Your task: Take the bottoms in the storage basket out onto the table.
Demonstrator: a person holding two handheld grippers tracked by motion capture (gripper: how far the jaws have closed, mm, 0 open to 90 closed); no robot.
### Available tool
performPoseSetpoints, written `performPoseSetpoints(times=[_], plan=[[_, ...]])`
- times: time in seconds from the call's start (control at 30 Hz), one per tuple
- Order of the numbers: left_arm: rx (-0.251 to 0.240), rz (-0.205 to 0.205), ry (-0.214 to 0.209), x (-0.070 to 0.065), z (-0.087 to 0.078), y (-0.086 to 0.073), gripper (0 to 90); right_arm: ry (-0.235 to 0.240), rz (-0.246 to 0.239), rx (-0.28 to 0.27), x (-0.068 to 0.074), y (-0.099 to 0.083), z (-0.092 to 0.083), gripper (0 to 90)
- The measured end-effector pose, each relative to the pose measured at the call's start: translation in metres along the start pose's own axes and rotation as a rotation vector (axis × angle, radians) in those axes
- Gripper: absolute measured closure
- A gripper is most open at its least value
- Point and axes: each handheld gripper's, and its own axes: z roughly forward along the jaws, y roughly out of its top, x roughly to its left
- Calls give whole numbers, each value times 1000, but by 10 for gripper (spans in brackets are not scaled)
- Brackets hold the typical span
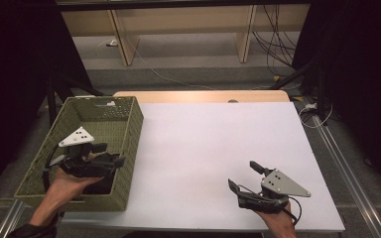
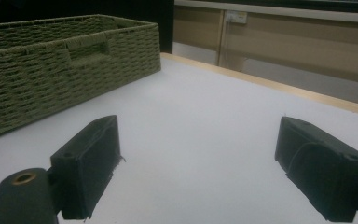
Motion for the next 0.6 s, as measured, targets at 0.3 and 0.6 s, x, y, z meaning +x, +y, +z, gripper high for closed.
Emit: performPoseSetpoints(times=[0.3,0.6], plan=[[134,-1,59,22,5,-8,157,4,-3,6,0,0,1,151],[291,5,88,39,19,-19,157,8,-6,10,0,-1,1,152]])
